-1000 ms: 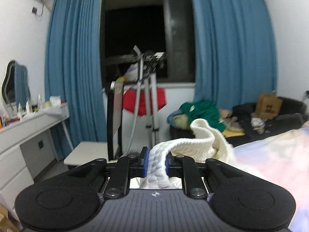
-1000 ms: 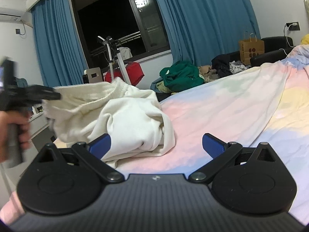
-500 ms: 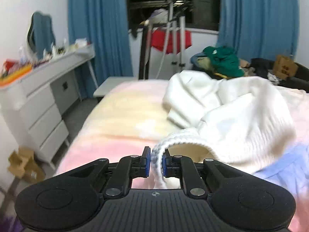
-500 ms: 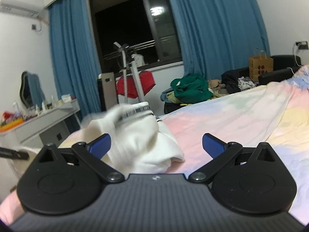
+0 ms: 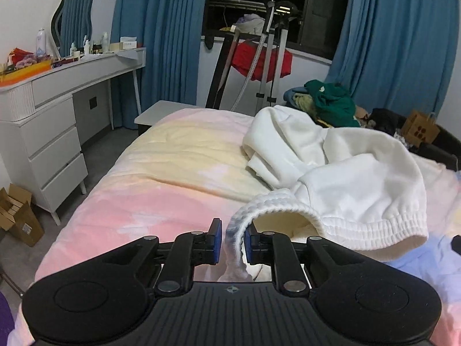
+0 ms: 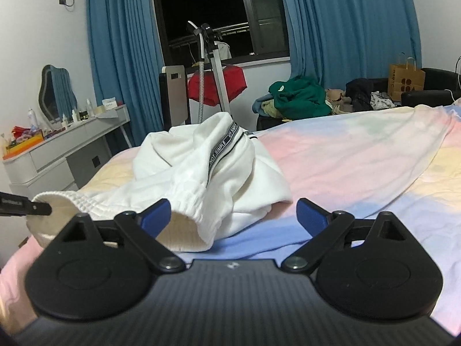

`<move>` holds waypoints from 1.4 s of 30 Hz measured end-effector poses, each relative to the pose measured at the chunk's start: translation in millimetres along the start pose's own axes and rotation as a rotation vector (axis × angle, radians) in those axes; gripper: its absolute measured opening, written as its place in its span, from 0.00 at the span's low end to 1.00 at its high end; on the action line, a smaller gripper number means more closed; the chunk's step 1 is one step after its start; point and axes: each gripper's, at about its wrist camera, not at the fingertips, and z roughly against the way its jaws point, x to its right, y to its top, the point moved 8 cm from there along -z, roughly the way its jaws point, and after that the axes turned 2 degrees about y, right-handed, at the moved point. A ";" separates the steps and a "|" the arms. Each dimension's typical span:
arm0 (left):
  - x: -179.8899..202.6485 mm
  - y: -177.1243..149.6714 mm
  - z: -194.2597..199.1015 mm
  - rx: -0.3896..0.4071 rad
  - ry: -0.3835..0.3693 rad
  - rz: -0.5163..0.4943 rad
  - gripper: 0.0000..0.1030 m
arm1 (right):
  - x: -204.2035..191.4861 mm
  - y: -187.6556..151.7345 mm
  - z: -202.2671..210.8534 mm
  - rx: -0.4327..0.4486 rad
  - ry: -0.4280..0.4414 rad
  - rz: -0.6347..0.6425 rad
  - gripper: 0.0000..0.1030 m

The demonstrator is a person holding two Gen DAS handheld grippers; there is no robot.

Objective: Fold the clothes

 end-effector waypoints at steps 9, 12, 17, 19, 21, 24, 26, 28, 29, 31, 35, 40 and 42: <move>-2.3 -3.0 -12.8 0.001 0.010 0.000 0.22 | -33.6 -17.4 -43.7 -0.158 0.030 0.113 0.72; -2.4 -4.0 -15.4 -0.011 0.002 0.003 0.22 | -43.2 -22.0 -54.1 -0.150 -0.028 0.215 0.64; 2.6 -6.9 -15.4 -0.026 -0.015 -0.021 0.22 | -49.3 -12.6 -65.3 -0.023 -0.104 0.319 0.62; 8.2 -10.1 -15.8 -0.030 -0.018 -0.051 0.25 | -54.7 -5.7 -66.9 0.040 -0.119 0.367 0.62; 15.2 -13.4 -17.0 -0.030 -0.013 -0.091 0.31 | -59.1 -1.4 -66.6 0.082 -0.128 0.404 0.62; 28.0 -17.3 -18.0 -0.011 0.000 -0.159 0.39 | -57.1 1.2 -65.4 0.058 -0.105 0.389 0.36; 37.3 -19.0 -16.6 0.013 0.001 -0.199 0.47 | -52.1 3.9 -63.9 0.043 -0.121 0.371 0.26; 47.7 -22.2 -14.8 0.024 -0.009 -0.231 0.50 | -46.7 6.3 -59.0 0.036 -0.121 0.330 0.25; 50.2 -23.5 -13.7 0.028 -0.007 -0.245 0.52 | -44.5 7.8 -56.1 0.038 -0.120 0.312 0.25; 54.9 -26.6 -12.3 0.033 0.002 -0.266 0.55 | -38.7 13.4 -47.6 0.057 -0.127 0.286 0.24; 63.0 -31.4 -7.7 0.035 -0.038 -0.241 0.57 | -22.0 29.2 -29.9 0.109 -0.144 0.194 0.20; 85.0 -45.7 -1.0 0.042 -0.087 -0.324 0.67 | 14.3 44.5 -0.2 0.162 -0.234 0.076 0.15; 100.2 -55.1 2.1 0.047 -0.115 -0.384 0.72 | 33.6 41.6 7.0 0.140 -0.280 0.027 0.15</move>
